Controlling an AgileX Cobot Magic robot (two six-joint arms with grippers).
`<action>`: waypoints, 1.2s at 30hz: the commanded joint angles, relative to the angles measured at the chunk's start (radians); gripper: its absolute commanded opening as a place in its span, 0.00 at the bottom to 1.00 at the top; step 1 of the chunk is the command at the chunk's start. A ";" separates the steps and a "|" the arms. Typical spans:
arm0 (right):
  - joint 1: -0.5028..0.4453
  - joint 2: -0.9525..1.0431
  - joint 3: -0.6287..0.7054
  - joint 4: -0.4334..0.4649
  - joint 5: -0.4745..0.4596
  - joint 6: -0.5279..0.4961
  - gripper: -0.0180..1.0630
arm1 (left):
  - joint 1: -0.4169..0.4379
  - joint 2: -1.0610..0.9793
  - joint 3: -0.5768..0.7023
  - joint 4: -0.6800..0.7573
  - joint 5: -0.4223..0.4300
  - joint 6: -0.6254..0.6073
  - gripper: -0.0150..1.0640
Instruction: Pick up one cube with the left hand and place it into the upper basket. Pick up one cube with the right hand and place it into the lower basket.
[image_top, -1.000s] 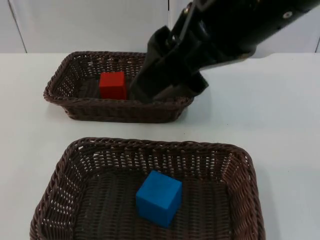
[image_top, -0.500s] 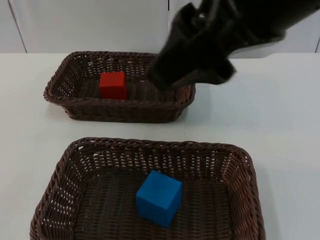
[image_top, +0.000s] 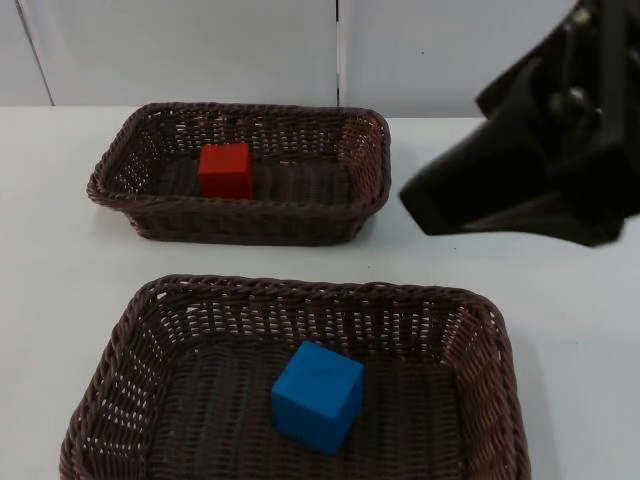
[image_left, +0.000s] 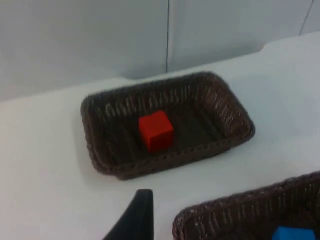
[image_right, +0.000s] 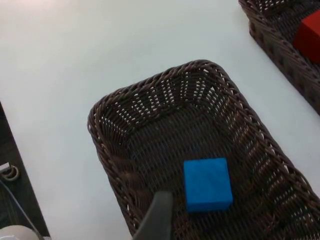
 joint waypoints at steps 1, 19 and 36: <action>0.004 -0.029 0.017 -0.003 -0.017 0.002 0.74 | -0.005 -0.037 0.004 -0.015 0.002 0.009 0.99; 0.004 -0.297 0.218 -0.003 -0.048 0.014 0.74 | -0.005 -0.294 0.004 -0.004 0.151 0.037 0.99; 0.004 -0.577 0.338 -0.003 -0.049 0.026 0.74 | -0.005 -0.453 0.017 0.026 0.260 0.026 0.99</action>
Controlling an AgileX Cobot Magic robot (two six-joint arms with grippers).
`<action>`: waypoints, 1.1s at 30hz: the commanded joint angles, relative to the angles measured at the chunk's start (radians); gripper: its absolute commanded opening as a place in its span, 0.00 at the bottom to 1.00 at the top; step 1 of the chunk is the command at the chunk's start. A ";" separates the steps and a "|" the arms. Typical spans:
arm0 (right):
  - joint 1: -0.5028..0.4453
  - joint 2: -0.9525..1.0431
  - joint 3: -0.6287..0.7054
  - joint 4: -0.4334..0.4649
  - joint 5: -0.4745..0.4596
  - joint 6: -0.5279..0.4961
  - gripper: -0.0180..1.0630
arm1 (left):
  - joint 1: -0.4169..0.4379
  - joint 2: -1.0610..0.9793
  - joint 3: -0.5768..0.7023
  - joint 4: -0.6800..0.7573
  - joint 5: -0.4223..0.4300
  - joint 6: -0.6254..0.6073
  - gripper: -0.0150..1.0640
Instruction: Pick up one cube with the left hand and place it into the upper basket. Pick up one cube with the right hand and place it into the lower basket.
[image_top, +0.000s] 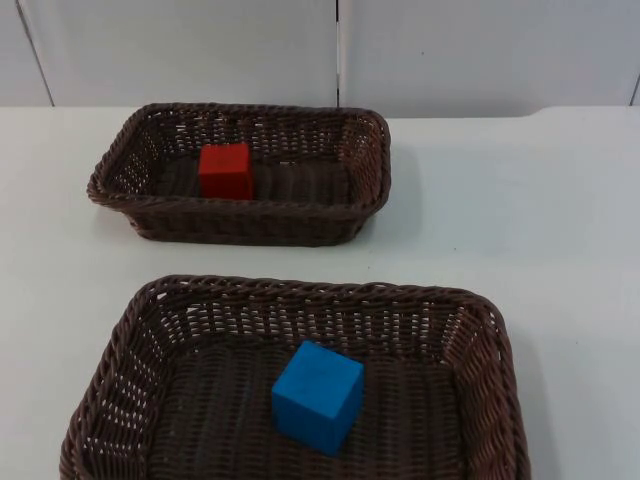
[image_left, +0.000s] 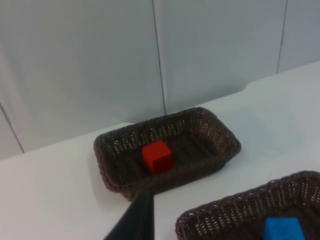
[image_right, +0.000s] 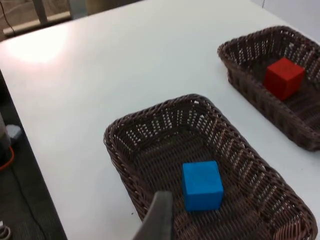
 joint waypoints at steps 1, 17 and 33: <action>0.004 -0.031 0.019 -0.002 -0.007 0.004 0.74 | -0.005 -0.016 0.015 0.008 0.012 -0.006 0.99; 0.004 -0.200 0.034 -0.072 0.124 0.071 0.74 | -0.005 -0.135 0.240 0.109 0.060 -0.151 0.99; 0.004 -0.444 0.034 -0.192 0.337 0.242 0.74 | -0.003 -0.135 0.250 0.134 0.102 -0.163 0.99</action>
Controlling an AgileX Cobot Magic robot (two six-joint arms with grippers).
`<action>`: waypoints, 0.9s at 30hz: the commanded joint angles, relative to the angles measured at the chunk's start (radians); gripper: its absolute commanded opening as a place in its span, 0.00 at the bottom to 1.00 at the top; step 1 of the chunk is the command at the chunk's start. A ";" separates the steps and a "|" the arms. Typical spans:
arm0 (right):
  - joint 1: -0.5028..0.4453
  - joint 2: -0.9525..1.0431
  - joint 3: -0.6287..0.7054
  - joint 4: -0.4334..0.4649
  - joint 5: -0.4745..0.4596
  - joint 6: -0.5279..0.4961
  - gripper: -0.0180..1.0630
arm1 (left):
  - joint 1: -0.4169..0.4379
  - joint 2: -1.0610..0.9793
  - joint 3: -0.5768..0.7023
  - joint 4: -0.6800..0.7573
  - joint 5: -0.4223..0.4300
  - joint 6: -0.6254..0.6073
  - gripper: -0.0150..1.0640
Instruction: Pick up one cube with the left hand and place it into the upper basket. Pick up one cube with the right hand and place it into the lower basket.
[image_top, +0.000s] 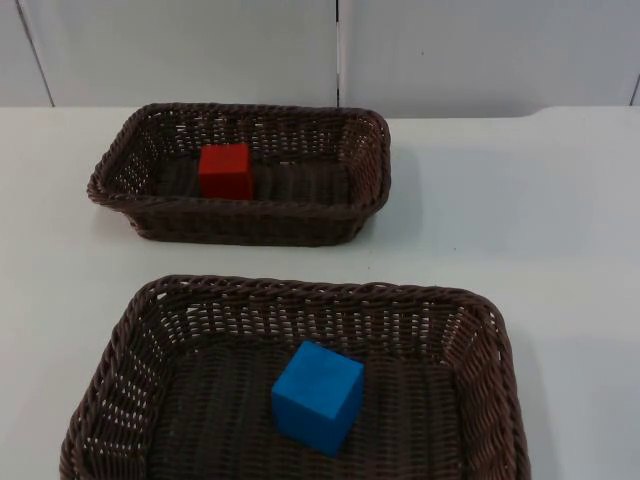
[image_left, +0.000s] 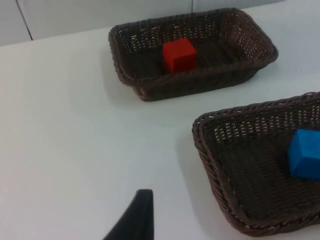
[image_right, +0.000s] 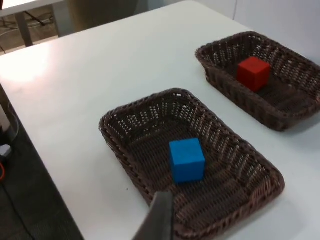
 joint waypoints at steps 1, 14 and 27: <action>0.004 -0.032 0.003 -0.014 0.038 0.019 0.74 | -0.003 -0.004 0.007 0.008 0.006 -0.006 0.99; 0.004 -0.251 0.003 -0.104 0.224 0.135 0.74 | -0.003 -0.004 0.025 0.008 0.005 -0.006 0.99; 0.007 -0.251 0.048 -0.110 0.280 0.146 0.74 | -0.003 -0.004 0.025 0.008 0.005 -0.006 0.99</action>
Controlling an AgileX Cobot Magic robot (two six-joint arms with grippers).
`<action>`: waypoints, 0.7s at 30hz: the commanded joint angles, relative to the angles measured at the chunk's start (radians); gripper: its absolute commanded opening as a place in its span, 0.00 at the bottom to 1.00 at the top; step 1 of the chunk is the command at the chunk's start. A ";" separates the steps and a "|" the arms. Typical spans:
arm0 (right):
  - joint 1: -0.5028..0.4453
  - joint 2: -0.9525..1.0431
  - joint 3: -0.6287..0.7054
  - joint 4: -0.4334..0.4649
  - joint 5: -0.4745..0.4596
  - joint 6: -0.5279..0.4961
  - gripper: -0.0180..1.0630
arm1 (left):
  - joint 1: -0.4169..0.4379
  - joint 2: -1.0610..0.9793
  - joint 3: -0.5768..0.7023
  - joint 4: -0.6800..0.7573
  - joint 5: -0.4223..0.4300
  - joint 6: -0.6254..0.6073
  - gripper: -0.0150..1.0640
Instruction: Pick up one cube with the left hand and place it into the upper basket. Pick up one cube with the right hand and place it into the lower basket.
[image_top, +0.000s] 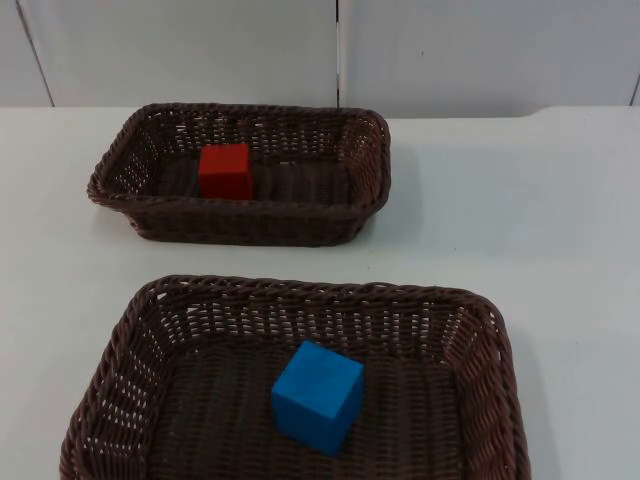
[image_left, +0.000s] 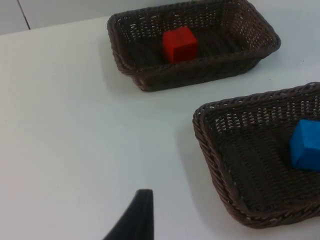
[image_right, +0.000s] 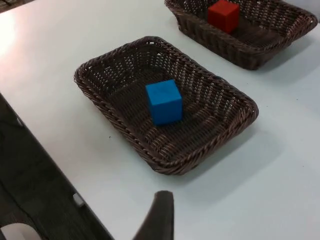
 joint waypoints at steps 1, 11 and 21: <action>0.007 -0.004 0.008 -0.006 0.001 0.004 0.74 | -0.003 -0.004 0.004 0.006 0.001 -0.006 0.99; 0.007 -0.004 0.008 -0.006 0.001 0.004 0.74 | -0.003 -0.004 0.004 0.006 0.001 -0.006 0.99; 0.007 -0.004 0.008 -0.004 0.001 0.002 0.99 | -0.003 -0.004 0.004 0.006 0.001 -0.006 0.99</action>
